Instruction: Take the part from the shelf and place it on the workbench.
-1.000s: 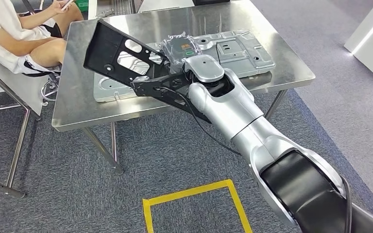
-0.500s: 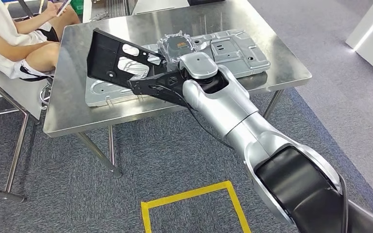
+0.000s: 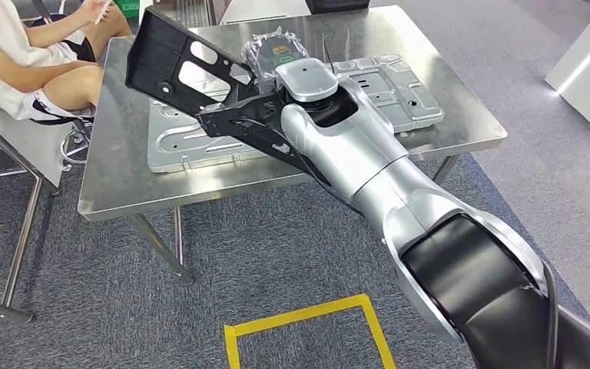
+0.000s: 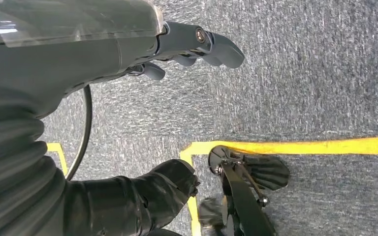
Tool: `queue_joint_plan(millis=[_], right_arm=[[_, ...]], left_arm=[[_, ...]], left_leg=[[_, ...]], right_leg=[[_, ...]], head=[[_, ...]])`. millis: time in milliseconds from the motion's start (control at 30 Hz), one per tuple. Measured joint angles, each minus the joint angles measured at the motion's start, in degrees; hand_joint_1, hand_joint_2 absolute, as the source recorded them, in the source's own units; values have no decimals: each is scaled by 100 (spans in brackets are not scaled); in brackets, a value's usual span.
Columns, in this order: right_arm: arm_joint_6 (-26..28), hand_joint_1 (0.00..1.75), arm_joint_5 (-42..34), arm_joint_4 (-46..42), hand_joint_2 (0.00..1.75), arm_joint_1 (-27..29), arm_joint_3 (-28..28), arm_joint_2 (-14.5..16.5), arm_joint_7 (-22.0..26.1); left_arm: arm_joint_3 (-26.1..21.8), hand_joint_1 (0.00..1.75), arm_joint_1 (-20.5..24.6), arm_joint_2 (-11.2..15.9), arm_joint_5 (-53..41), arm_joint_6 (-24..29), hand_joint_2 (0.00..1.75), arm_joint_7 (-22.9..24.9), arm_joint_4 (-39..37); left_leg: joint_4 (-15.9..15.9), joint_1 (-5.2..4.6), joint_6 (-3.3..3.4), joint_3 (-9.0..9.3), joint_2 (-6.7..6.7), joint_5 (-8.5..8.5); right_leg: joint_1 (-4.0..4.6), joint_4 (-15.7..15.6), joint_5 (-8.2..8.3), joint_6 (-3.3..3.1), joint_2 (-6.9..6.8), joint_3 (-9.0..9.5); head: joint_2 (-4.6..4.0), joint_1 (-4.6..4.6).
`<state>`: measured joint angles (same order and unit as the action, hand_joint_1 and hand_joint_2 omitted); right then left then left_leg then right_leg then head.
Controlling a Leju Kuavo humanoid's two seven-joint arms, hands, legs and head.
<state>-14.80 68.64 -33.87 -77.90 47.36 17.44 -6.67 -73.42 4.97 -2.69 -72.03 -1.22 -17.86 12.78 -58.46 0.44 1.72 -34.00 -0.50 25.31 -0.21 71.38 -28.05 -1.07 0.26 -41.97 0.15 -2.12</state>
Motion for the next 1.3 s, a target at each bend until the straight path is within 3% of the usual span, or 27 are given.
queue_joint_plan(millis=[67,100,167,267,367,400,433,467,533,600,767,800,867,933,967,1000,1067,1100,1167,1233,1300], right_arm=[[-30,175,32,34,175,-110,-4,-1,-1],[-45,175,48,49,175,-160,-8,-2,-2],[-77,175,84,77,175,-229,-25,-5,-3],[-120,175,148,115,175,-314,-63,-15,-22],[-162,175,194,148,175,-427,-69,-15,-35],[-172,175,199,162,175,-439,-70,-15,-35],[-179,175,202,176,175,-442,-70,-15,-35],[-182,175,202,189,175,-443,-70,-15,-35],[-185,175,210,202,175,-453,-71,-15,-35],[-216,175,228,212,175,-497,-72,-16,-28],[-481,175,208,239,175,-747,-94,-71,108],[-510,175,192,243,175,-826,-108,-103,135],[-540,175,146,257,175,-956,-145,-186,210],[-557,175,109,285,175,-999,-172,-271,285],[-561,175,96,304,175,-1003,-180,-312,317],[-562,175,87,325,175,-1009,-188,-347,344],[-560,175,69,362,175,-1043,-199,-411,399],[-557,175,51,380,175,-1065,-202,-437,425],[-548,175,2,413,175,-1091,-207,-484,462],[-543,175,-36,436,175,-1098,-216,-521,474],[-542,175,-60,444,175,-1111,-222,-551,477]], left_arm=[[0,0,-5,-20,7,-2,175,8,-1],[0,0,-5,-29,9,-4,175,13,-2],[0,0,-1,-39,14,-10,175,25,-2],[0,0,2,-30,22,-21,175,30,-1],[0,0,-4,-30,34,-33,175,26,-1],[0,0,-5,-28,38,-33,175,26,-1],[0,0,-8,-26,42,-33,175,26,0],[0,0,-11,-24,44,-33,175,26,1],[0,0,-17,-20,45,-33,175,24,1],[0,0,-16,-19,46,-33,175,18,-1],[-1,0,-13,-17,65,-46,175,-26,-1],[-1,0,-17,-17,71,-56,175,-35,-1],[-2,0,-18,-14,84,-70,175,-31,-1],[-2,0,-10,-7,97,-74,175,-9,0],[-2,0,-10,-3,101,-74,175,3,1],[-2,0,-15,0,104,-75,175,11,1],[-2,0,-26,0,107,-79,175,19,-1],[-2,0,-30,-1,108,-81,175,20,-1],[-2,0,-26,-2,111,-85,175,16,-2],[-2,0,-13,10,116,-86,175,10,-1],[-2,0,-11,23,120,-92,175,6,-1]], left_leg=[[-15,-19,-23,35,-8,50],[-18,-25,-42,35,-9,64],[-5,-28,-92,31,-12,73],[-139,-21,-180,-11,2,195],[-1109,24,-287,-499,14,604],[-1423,42,-318,-690,14,677],[-1557,59,-345,-800,16,643],[-1460,77,-368,-800,18,493],[-745,110,-395,-526,27,36],[-144,94,-369,-246,30,-178],[21,82,-176,-143,23,-125],[38,88,-134,-118,28,-118],[42,77,-65,-84,31,-87],[34,65,-31,-42,17,-47],[26,61,-28,-15,6,-22],[17,57,-31,14,-5,6],[-1,40,-56,56,-14,63],[-10,30,-75,62,-14,84],[-7,17,-124,58,-12,102],[2,21,-178,69,-6,128],[-232,27,-233,-17,8,281]], right_leg=[[41,-750,358,-73,-2,304],[59,-981,421,-95,-4,406],[83,-1118,397,-111,-2,472],[20,-1244,409,-155,-9,572],[-10,-1300,384,-194,-20,662],[-12,-1293,362,-195,-20,680],[-17,-1283,336,-188,-19,699],[-25,-1267,308,-176,-16,721],[-44,-1230,239,-132,-9,771],[-37,-1190,183,-69,2,784],[-30,-1046,60,63,2,724],[-31,-825,-53,83,1,619],[-39,-102,-344,102,0,238],[-43,447,-434,106,0,-107],[-43,432,-317,95,0,-151],[-41,193,-104,73,-1,-87],[-9,-566,329,6,-7,213],[13,-873,429,-19,-12,342],[50,-1105,421,-43,-16,453],[28,-1178,413,-67,-16,490],[-14,-1254,411,-108,-25,567]], head=[[1,1],[1,1],[1,5],[1,-1],[1,-6],[1,-5],[1,-5],[1,-6],[1,-6],[1,-4],[1,-3],[1,-3],[1,-3],[1,-3],[1,-2],[1,-2],[1,-2],[1,-2],[1,-2],[1,-2],[1,-2]])
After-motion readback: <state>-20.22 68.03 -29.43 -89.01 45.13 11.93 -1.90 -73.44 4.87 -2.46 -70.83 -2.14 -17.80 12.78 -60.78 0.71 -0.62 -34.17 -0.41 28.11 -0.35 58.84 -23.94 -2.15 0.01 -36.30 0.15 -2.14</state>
